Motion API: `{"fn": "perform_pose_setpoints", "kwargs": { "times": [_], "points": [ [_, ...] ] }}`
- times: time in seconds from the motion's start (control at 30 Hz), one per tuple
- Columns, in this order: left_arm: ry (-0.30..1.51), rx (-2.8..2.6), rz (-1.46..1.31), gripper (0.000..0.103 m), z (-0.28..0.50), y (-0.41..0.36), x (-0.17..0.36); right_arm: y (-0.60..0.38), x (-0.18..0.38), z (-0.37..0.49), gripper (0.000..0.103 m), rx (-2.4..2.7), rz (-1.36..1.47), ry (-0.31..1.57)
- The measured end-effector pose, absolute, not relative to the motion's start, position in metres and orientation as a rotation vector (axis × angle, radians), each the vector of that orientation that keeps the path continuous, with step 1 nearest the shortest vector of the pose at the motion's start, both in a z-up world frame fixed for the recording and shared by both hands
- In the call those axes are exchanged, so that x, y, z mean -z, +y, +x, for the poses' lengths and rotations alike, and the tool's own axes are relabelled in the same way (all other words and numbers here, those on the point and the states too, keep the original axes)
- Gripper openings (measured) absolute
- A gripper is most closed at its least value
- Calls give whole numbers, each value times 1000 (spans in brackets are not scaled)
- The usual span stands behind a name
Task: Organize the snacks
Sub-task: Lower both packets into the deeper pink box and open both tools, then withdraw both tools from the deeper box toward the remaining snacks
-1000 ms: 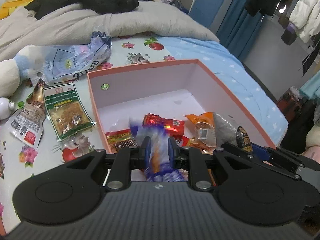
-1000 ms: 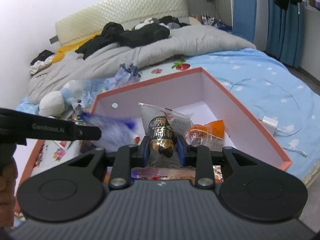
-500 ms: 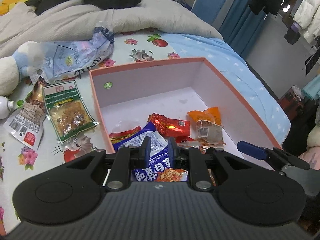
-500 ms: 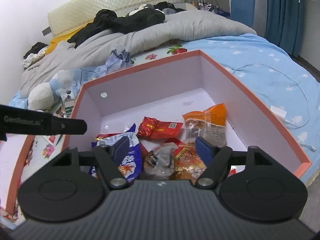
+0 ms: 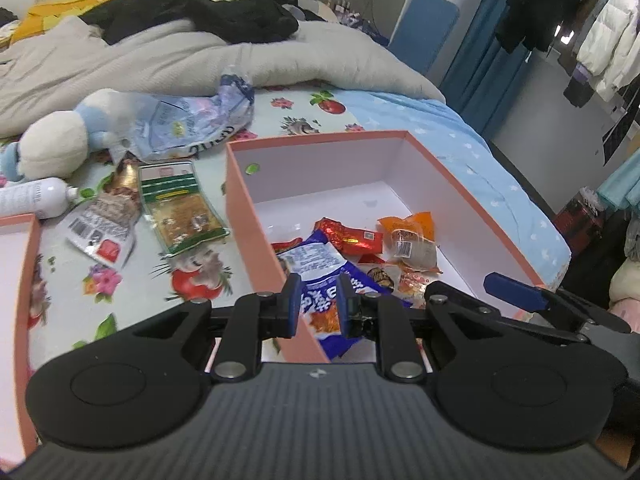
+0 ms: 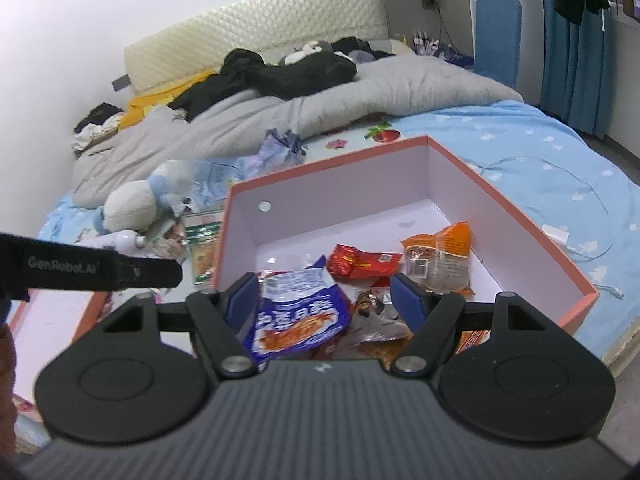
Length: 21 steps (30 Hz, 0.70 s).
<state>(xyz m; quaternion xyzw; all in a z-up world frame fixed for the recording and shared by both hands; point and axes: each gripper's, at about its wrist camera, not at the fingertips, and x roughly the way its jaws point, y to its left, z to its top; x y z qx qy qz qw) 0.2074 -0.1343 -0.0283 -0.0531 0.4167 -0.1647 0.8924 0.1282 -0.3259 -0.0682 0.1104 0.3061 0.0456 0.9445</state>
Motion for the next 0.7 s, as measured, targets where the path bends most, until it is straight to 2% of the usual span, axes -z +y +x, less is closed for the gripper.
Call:
{"fn": "perform_pose_setpoints", "kwargs": {
  "times": [0.7],
  "points": [
    [742, 248, -174, 23, 90, -61, -8, -274, 39, 42, 74, -218, 191, 526]
  ]
}}
